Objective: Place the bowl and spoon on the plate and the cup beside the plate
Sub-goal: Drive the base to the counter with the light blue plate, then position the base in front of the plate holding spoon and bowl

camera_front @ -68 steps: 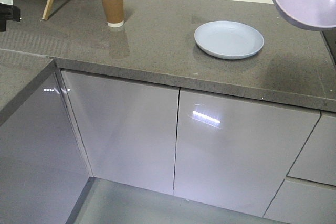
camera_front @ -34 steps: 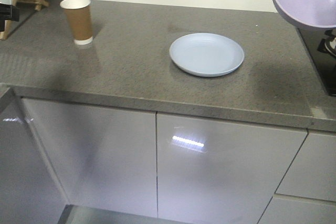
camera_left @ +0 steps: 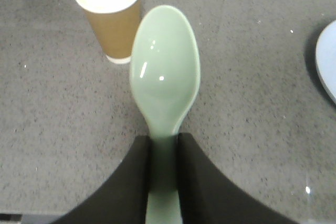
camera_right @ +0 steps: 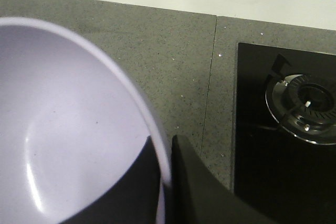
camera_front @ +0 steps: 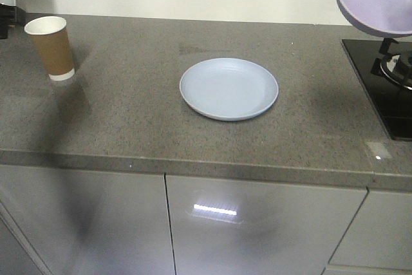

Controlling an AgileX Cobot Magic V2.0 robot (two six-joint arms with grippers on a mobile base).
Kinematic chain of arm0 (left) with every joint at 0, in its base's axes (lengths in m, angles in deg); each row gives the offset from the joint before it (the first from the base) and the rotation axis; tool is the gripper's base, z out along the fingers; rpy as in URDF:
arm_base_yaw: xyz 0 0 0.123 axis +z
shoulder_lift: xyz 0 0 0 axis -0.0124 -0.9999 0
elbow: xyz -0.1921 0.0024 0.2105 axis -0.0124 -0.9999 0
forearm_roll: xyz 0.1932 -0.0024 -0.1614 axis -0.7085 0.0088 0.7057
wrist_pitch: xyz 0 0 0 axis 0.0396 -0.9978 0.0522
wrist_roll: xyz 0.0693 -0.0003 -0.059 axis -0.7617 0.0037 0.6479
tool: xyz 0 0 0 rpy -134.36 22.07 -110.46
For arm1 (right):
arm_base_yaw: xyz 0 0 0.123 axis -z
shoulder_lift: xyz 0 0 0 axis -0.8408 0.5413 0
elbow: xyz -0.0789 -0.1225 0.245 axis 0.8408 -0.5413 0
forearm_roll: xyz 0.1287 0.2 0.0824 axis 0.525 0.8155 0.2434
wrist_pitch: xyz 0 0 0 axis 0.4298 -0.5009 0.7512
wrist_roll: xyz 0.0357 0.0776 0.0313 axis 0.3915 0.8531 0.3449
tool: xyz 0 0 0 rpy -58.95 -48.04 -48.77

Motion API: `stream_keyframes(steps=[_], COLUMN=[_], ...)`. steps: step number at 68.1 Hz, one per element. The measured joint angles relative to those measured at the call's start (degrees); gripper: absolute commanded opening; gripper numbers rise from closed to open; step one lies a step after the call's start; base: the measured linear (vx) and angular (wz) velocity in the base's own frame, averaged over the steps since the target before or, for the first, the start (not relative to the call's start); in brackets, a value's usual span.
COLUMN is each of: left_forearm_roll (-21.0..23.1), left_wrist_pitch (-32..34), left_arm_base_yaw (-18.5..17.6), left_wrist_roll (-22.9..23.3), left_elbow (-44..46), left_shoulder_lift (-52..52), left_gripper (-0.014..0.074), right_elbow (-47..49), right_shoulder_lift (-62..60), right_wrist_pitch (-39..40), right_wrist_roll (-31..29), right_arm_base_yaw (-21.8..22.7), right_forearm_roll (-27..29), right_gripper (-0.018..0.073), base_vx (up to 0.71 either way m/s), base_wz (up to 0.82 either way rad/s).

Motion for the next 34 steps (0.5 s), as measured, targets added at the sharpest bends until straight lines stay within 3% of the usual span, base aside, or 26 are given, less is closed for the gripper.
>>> stream_keyframes(steps=[34], left_forearm_roll=[-0.1], left_wrist_pitch=[0.0], left_arm_base_yaw=[0.0], left_wrist_roll=[0.0], left_elbow=[0.0], left_shoulder_lift=[0.0], left_gripper=[0.0003], right_elbow=[0.0], right_shoulder_lift=[0.0], right_wrist_pitch=[0.0], right_wrist_roll=[0.0], right_arm_base_yaw=[0.0], right_forearm_roll=[0.0], right_gripper=[-0.0011], base_vx=[0.19], base_wz=[0.01])
